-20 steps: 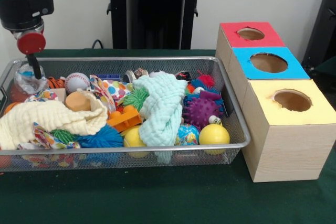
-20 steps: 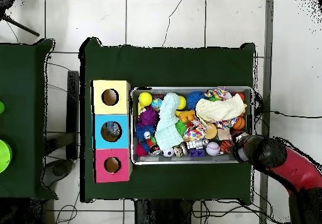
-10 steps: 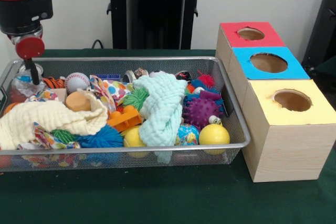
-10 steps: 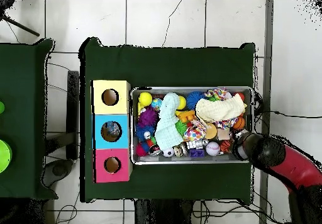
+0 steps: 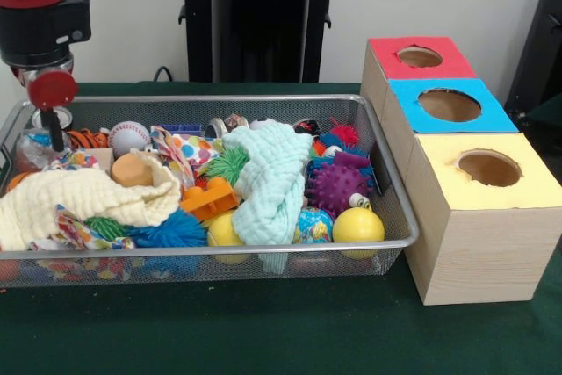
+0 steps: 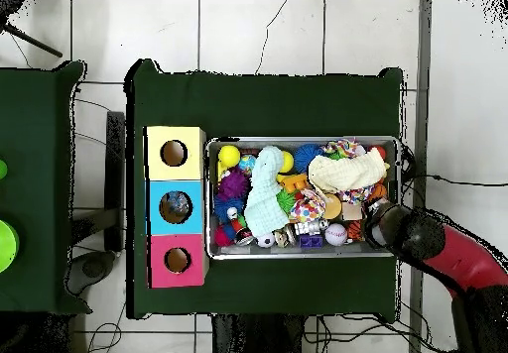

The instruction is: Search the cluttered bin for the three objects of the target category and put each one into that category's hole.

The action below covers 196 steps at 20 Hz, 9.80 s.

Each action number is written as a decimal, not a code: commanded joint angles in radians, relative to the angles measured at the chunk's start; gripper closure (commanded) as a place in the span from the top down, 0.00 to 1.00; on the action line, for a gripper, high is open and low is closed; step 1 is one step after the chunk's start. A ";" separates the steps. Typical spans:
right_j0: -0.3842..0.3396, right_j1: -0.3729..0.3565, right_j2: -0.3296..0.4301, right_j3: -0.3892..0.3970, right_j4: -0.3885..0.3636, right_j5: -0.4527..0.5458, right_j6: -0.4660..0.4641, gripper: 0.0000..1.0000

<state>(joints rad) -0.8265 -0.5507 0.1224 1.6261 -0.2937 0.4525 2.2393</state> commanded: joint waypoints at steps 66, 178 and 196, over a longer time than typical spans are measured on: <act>0.276 -0.399 -0.051 0.533 0.131 -0.029 0.221 0.00; 0.913 -0.333 -0.475 0.273 0.464 0.250 0.243 0.00; 0.923 -0.344 -0.494 0.315 0.489 0.243 0.249 0.00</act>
<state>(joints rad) 0.1042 -0.9127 -0.3693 1.8677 0.1637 0.7126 2.2662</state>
